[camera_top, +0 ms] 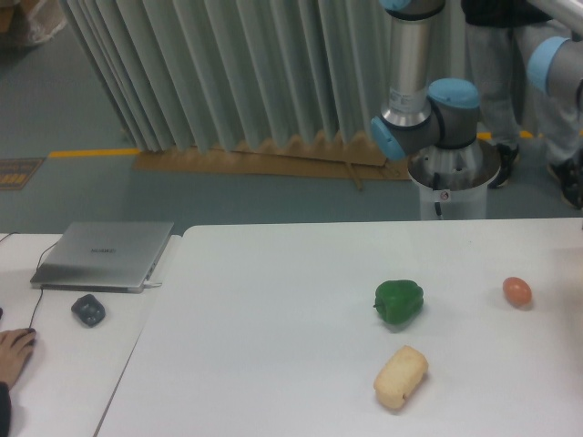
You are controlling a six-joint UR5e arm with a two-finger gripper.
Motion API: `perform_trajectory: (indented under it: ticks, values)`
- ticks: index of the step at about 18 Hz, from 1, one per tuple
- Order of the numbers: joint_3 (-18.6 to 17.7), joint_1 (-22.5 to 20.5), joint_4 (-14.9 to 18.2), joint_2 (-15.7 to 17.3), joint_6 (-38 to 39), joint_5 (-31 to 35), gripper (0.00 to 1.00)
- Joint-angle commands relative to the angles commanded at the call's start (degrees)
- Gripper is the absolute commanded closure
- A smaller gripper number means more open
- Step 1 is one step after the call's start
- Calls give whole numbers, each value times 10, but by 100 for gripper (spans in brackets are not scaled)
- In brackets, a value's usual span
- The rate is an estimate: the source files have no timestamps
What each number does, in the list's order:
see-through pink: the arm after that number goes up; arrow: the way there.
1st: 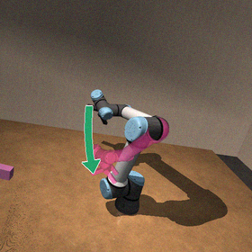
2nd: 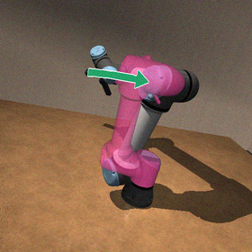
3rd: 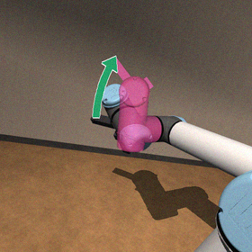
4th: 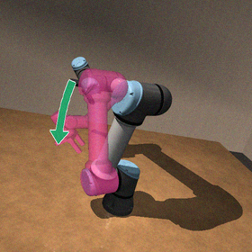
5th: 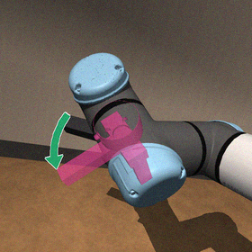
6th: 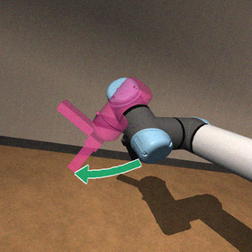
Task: Place the red peppers in a basket
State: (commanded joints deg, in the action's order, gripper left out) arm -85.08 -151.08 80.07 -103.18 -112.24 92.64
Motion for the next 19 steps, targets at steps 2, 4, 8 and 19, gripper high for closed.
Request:
perform_trajectory:
  ticks: [2,4,8,19]
  values:
    - [0,1,-1,-1,0,1,0]
    - [0,1,-1,-1,-1,4,0]
    - [0,1,-1,-1,-3,3,0]
    - [-4,-1,0,-2,-9,-2,0]
